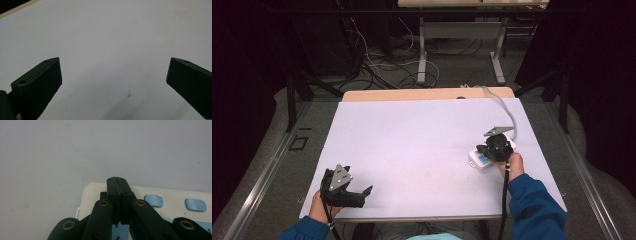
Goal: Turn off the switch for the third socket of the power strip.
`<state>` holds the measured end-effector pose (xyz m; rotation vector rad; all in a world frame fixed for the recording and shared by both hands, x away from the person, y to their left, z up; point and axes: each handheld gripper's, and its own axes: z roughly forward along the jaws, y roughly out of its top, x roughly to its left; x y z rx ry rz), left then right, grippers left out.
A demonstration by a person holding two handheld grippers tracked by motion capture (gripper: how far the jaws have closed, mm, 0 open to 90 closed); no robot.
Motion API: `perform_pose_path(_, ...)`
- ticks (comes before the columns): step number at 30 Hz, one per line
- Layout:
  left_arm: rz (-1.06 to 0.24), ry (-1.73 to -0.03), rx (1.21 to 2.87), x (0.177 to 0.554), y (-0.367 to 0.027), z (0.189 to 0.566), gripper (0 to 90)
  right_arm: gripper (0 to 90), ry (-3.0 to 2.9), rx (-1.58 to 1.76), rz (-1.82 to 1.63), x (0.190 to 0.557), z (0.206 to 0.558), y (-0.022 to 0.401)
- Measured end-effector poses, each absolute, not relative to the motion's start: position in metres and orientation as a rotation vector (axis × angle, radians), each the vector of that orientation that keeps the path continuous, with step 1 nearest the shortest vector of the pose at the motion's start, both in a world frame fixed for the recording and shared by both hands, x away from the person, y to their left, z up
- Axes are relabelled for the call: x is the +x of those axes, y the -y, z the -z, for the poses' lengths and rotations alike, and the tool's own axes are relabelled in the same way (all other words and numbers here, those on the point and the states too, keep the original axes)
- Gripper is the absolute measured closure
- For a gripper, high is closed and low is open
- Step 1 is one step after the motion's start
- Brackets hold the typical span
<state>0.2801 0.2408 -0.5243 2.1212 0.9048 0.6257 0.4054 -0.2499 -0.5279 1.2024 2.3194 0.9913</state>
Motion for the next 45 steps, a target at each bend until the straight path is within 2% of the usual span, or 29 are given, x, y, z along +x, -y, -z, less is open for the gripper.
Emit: perform_pose_path(45, -0.623, -0.909, 2.115, 0.2827, -0.2406, 0.5255, 0.2, 90.0, -2.268, 1.213, -0.979, 0.4007, 0.5325, 0.2476)
